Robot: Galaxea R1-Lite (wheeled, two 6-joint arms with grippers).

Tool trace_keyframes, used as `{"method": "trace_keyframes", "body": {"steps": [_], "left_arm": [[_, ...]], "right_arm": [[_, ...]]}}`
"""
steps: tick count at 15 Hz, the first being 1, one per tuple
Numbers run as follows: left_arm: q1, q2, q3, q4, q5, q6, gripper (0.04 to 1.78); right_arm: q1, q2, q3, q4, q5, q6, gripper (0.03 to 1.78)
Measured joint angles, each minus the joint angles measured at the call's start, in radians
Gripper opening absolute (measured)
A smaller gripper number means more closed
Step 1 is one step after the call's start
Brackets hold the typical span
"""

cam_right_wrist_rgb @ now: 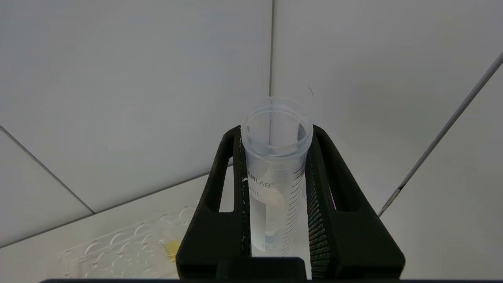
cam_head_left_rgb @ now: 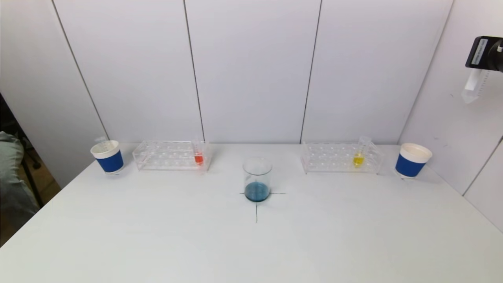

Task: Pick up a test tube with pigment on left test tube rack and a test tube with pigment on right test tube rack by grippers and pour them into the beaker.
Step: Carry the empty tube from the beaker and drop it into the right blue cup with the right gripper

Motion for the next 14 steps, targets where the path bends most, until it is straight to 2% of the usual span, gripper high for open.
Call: {"method": "trace_keyframes", "body": {"steps": [6,10,14], "left_arm": [[0.0,0.0,0.0,0.0,0.0,0.0,1.76],[0.0,0.0,0.0,0.0,0.0,0.0,1.76],[0.0,0.0,0.0,0.0,0.0,0.0,1.76]], "right_arm": [[-0.014,0.061,0.197,-0.254,0.008,0.008,0.46],[-0.029,0.129,0.26,-0.331,0.009,0.009,0.46],[-0.063,0.212,0.286,-0.431,0.035,0.009,0.46]]}}
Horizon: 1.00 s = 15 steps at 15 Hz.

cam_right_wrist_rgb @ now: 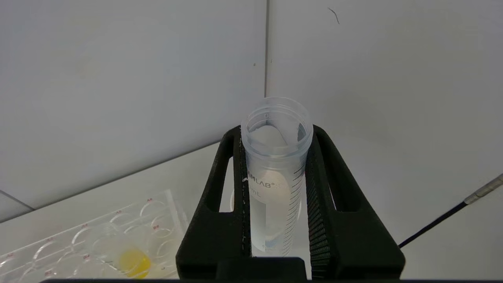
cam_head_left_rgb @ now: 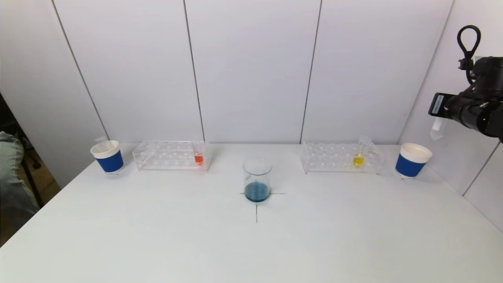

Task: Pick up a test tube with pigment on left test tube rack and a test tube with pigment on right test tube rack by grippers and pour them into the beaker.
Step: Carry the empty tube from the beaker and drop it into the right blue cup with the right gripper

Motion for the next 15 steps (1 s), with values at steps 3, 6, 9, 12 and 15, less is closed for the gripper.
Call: {"method": "trace_keyframes", "body": {"steps": [3,6,9,12,15], "left_arm": [[0.0,0.0,0.0,0.0,0.0,0.0,1.76],[0.0,0.0,0.0,0.0,0.0,0.0,1.76],[0.0,0.0,0.0,0.0,0.0,0.0,1.76],[0.0,0.0,0.0,0.0,0.0,0.0,1.76],[0.0,0.0,0.0,0.0,0.0,0.0,1.76]], "right_arm": [[-0.019,0.059,0.005,-0.035,0.015,-0.001,0.46],[-0.022,0.119,0.001,-0.064,0.024,-0.001,0.46],[-0.027,0.179,-0.011,-0.111,0.029,-0.003,0.46],[-0.043,0.224,-0.054,-0.107,0.058,-0.003,0.46],[-0.048,0.262,-0.09,-0.106,0.06,-0.003,0.46]]}}
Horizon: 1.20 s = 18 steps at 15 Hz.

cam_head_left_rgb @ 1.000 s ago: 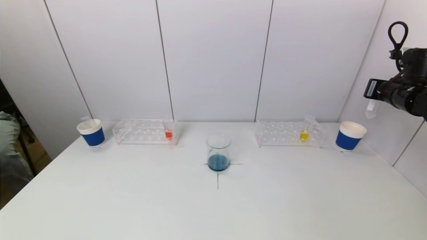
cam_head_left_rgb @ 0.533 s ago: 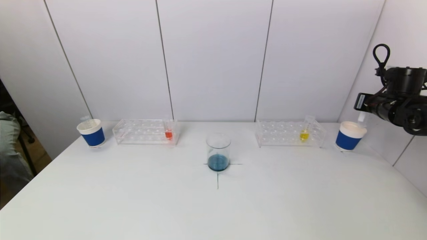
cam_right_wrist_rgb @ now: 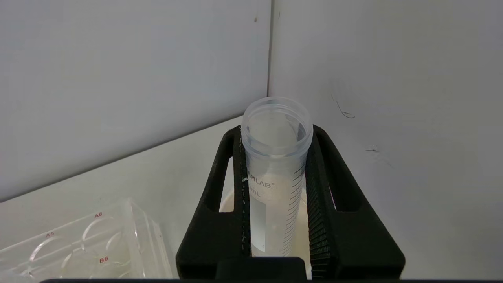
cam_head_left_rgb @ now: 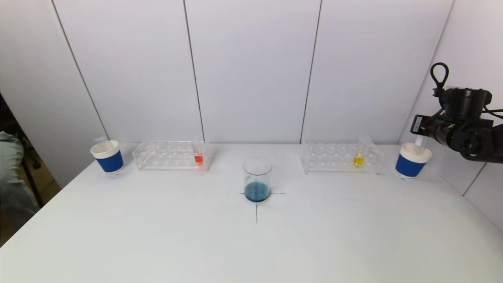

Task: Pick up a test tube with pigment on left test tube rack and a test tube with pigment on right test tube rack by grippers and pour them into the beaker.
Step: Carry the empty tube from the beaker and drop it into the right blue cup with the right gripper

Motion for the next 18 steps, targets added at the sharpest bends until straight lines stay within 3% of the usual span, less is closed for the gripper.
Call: {"method": "trace_keyframes", "body": {"steps": [18], "left_arm": [[0.0,0.0,0.0,0.0,0.0,0.0,1.76]], "right_arm": [[-0.003,0.075,0.009,-0.008,-0.002,0.007,0.46]]}}
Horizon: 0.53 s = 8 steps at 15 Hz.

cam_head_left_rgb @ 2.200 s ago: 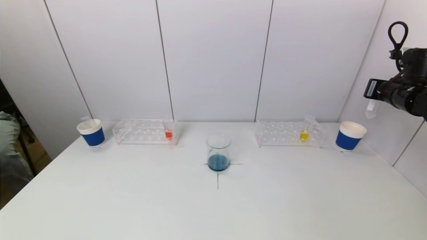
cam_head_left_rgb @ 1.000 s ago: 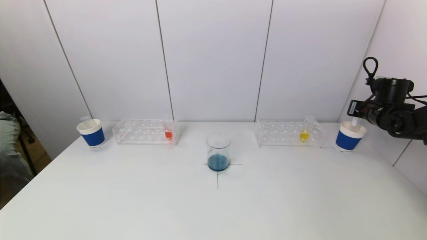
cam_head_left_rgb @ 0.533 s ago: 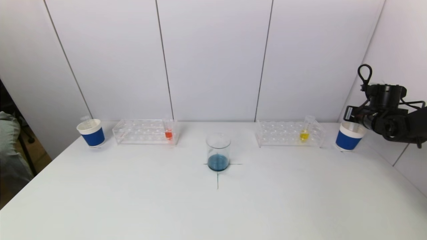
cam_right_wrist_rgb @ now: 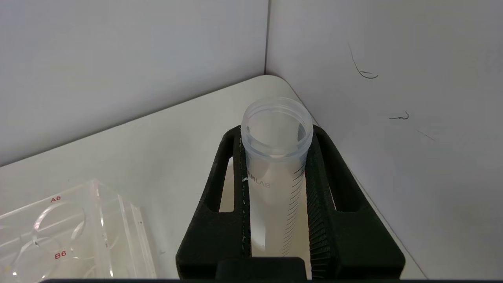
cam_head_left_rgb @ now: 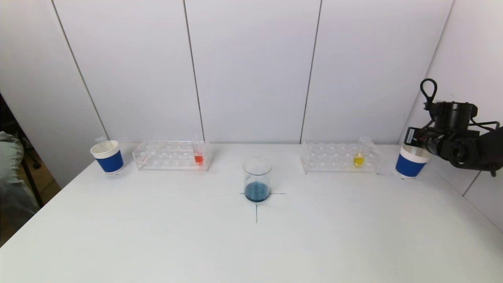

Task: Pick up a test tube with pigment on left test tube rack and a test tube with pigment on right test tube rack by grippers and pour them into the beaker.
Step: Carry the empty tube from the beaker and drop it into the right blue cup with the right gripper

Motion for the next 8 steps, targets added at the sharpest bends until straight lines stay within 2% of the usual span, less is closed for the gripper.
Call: {"method": "trace_keyframes", "body": {"steps": [5,8], "left_arm": [[0.0,0.0,0.0,0.0,0.0,0.0,1.76],[0.0,0.0,0.0,0.0,0.0,0.0,1.76]], "right_arm": [[0.0,-0.001,0.006,-0.003,-0.008,0.0,0.48],[0.0,-0.004,0.012,-0.008,-0.007,0.0,0.63]]}}
